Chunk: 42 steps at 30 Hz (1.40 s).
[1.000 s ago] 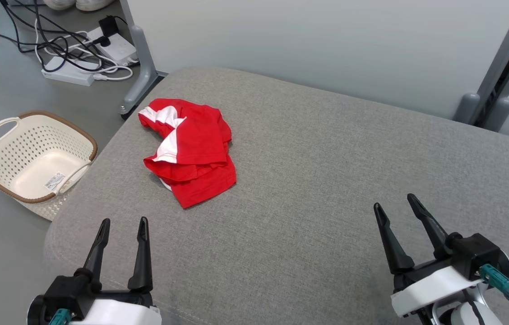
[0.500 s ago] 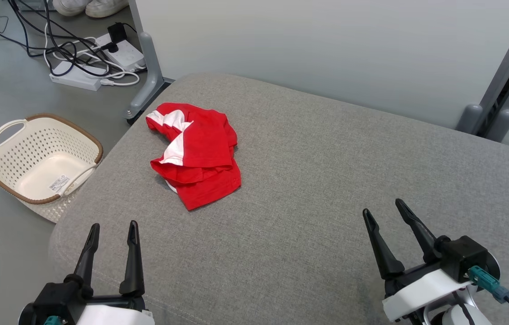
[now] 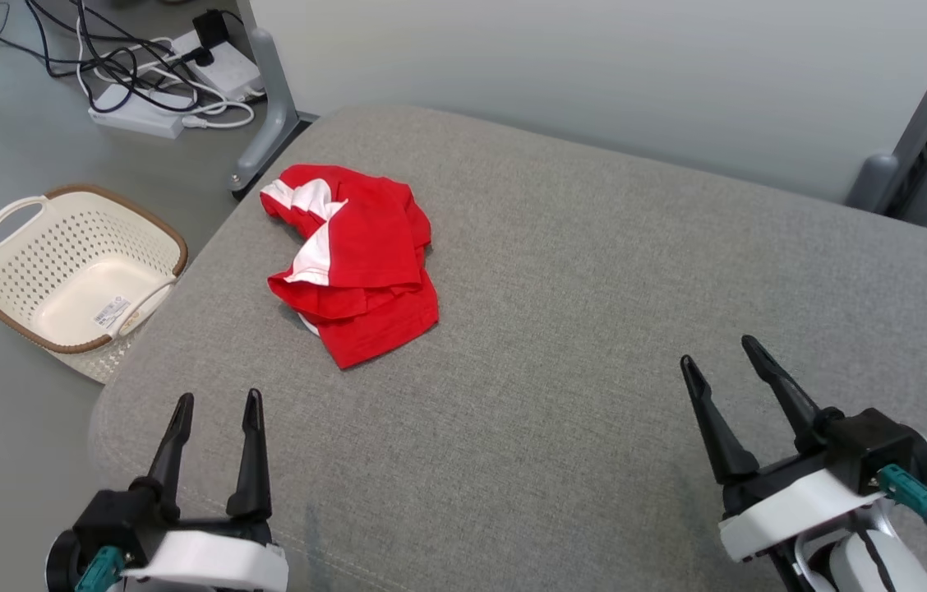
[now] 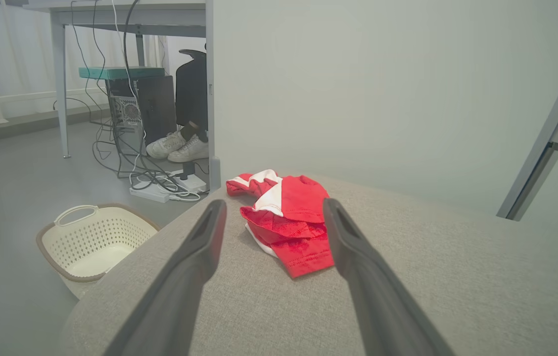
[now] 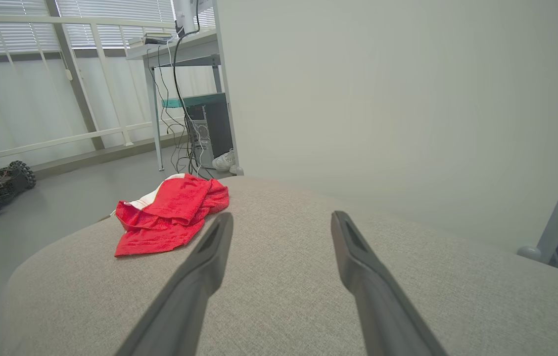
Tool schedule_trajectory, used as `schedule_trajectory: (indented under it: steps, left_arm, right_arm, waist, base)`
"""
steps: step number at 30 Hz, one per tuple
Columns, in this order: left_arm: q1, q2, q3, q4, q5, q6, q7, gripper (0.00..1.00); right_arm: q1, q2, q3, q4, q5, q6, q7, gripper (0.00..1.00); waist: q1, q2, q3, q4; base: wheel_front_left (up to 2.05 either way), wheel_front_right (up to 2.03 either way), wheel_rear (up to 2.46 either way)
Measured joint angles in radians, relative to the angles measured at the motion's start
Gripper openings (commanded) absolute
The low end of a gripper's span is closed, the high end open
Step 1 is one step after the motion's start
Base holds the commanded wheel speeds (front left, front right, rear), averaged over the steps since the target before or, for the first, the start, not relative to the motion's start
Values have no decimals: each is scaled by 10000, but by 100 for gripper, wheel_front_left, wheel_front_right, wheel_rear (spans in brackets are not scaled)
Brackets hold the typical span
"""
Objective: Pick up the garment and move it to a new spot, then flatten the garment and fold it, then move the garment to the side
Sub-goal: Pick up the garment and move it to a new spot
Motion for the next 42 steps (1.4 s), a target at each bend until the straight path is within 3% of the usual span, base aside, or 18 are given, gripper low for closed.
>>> schedule_trajectory:
  steps: [10, 16, 21, 31, 39, 40, 41, 42]
  left_arm:
    - [-2276, 4, 303, 1231, -416, -211, -4, 100]
    - [-4397, 230, 573, 3325, -385, -560, 8, 100]
    - [-6083, 650, 556, 5049, -244, -378, 746, 100]
    - [-8025, 1208, 930, 7141, -692, -383, 1490, 100]
    - [-8472, 1252, 905, 8038, -930, -587, 1735, 100]
    - [-8512, 1233, 890, 8136, -986, -667, 1808, 65]
    - [-8533, 1216, 857, 8211, -1003, -729, 1816, 0]
    - [-8565, 1216, 803, 8280, -999, -748, 1812, 0]
  right_arm:
    - [-802, -924, 127, -1160, -625, 0, 307, 100]
    - [-1020, -1392, 79, -2148, -790, 0, 803, 100]
    - [-1091, -1578, -123, -2439, -817, 0, 1028, 100]
    - [-1094, -1475, -61, -2477, -878, 0, 938, 100]
    - [-1104, -1417, -180, -2339, -890, 0, 828, 100]
    - [-1104, -1406, -178, -2307, -897, 0, 790, 100]
    - [-1104, -1392, -178, -2276, -909, 0, 786, 100]
    - [-1104, -1373, -167, -2253, -915, 0, 775, 100]
  waist:
    - [0, 0, 1768, -163]
    - [0, 0, 2999, -505]
    - [0, 0, 3713, -925]
    - [0, 0, 4365, -1740]
    - [0, 0, 4467, -1868]
    - [0, 0, 4463, -1859]
    - [0, 0, 4456, -1848]
    - [0, 0, 4448, -1841]
  base:
    - [0, 0, 0]
    - [0, 0, 0]
    - [0, 0, 0]
    - [0, 0, 0]
    - [0, 0, 0]
    - [0, 0, 0]
    - [0, 0, 0]
    - [0, 0, 0]
